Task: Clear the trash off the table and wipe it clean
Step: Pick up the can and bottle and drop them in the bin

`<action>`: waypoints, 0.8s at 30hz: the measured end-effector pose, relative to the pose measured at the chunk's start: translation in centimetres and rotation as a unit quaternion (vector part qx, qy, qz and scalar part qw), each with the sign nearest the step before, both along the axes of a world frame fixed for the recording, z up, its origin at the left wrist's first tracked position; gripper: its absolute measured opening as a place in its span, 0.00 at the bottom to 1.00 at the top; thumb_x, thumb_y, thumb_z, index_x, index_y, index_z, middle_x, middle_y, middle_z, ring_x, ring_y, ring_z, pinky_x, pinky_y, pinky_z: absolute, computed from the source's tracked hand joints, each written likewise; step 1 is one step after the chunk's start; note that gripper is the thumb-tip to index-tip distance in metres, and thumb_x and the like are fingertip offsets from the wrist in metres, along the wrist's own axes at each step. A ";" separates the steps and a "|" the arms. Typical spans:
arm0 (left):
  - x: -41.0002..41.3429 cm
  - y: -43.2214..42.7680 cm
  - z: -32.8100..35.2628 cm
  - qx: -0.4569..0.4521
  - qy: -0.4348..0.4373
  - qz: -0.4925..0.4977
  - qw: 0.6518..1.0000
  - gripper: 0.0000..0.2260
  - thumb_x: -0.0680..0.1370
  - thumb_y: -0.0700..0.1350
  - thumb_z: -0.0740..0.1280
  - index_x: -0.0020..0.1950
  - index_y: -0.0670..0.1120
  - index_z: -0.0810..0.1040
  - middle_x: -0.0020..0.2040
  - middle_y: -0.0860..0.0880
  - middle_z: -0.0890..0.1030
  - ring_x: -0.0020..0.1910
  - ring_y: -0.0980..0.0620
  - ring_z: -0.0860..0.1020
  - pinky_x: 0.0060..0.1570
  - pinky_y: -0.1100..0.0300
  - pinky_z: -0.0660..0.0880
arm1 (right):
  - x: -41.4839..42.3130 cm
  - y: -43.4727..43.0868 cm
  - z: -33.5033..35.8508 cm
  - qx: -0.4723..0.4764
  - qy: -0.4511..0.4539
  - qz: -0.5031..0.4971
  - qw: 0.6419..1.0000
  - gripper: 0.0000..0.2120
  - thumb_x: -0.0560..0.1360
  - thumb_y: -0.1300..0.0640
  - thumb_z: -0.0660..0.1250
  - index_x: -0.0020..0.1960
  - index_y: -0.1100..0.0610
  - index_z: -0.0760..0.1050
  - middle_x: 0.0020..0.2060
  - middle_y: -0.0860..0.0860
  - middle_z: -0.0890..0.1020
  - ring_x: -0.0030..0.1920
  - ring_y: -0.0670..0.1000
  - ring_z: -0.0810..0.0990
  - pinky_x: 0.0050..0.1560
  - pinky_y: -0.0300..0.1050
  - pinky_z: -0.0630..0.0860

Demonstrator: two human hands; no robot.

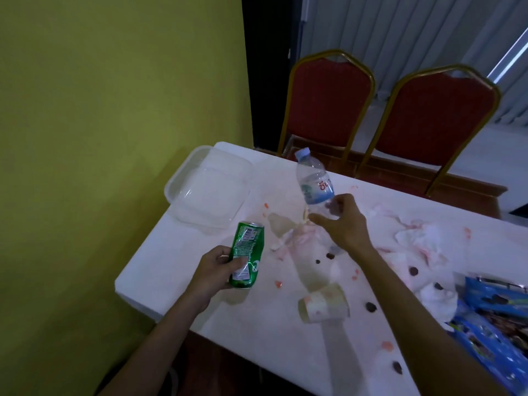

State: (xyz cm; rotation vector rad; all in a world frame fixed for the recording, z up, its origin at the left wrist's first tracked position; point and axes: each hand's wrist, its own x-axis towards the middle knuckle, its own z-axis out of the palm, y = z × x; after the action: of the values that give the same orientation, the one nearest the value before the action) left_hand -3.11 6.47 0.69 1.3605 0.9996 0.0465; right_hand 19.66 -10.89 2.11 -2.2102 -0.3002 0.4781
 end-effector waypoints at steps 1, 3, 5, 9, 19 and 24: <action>-0.5 0.1 0.2 -0.004 -0.005 0.004 1.000 0.09 0.75 0.40 0.73 0.51 0.38 0.77 0.46 0.44 0.86 0.42 0.48 0.86 0.39 0.51 0.83 | -1.6 1.0 0.5 0.029 0.029 0.004 0.999 0.27 0.70 0.45 0.77 0.62 0.52 0.68 0.54 0.47 0.78 0.53 0.48 0.79 0.57 0.45 0.76; -1.8 0.6 0.4 -0.011 -0.018 0.016 1.000 0.10 0.75 0.40 0.73 0.52 0.38 0.78 0.46 0.44 0.86 0.44 0.47 0.86 0.39 0.52 0.83 | -4.9 2.8 0.9 0.077 0.076 0.002 0.994 0.28 0.70 0.44 0.77 0.62 0.54 0.70 0.53 0.46 0.79 0.51 0.47 0.79 0.55 0.44 0.76; -3.7 1.2 0.3 -0.019 -0.029 0.038 0.999 0.11 0.75 0.41 0.73 0.53 0.38 0.78 0.47 0.44 0.86 0.45 0.46 0.86 0.40 0.51 0.83 | -8.4 4.3 0.7 0.101 0.105 0.015 0.989 0.28 0.69 0.42 0.77 0.61 0.54 0.71 0.53 0.47 0.80 0.49 0.44 0.79 0.56 0.46 0.77; -8.7 2.6 -0.3 -0.032 -0.028 0.105 0.994 0.11 0.74 0.42 0.74 0.52 0.38 0.78 0.47 0.44 0.86 0.46 0.45 0.86 0.40 0.49 0.83 | -15.6 6.8 -0.2 0.107 0.157 0.076 0.979 0.25 0.68 0.41 0.78 0.57 0.52 0.72 0.51 0.46 0.81 0.49 0.43 0.80 0.47 0.40 0.77; -23.7 3.4 -4.0 -0.080 -0.024 0.240 0.967 0.11 0.75 0.43 0.74 0.54 0.40 0.80 0.46 0.44 0.86 0.43 0.47 0.86 0.36 0.54 0.82 | -31.7 12.2 -4.3 0.010 0.162 0.206 0.965 0.25 0.69 0.39 0.75 0.59 0.52 0.73 0.52 0.46 0.81 0.51 0.46 0.81 0.46 0.38 0.77; -30.5 2.6 -7.2 -0.105 0.015 0.304 0.947 0.11 0.74 0.44 0.74 0.52 0.40 0.79 0.45 0.43 0.86 0.39 0.50 0.84 0.36 0.54 0.81 | -38.0 13.7 -7.5 -0.045 0.172 0.258 0.950 0.29 0.65 0.34 0.76 0.57 0.52 0.78 0.49 0.48 0.85 0.47 0.47 0.84 0.50 0.50 0.82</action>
State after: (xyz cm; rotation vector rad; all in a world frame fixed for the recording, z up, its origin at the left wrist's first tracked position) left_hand -33.58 9.05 -6.50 0.8232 1.3784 0.3725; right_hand -18.34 2.77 -5.40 -2.0723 -0.6818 1.1661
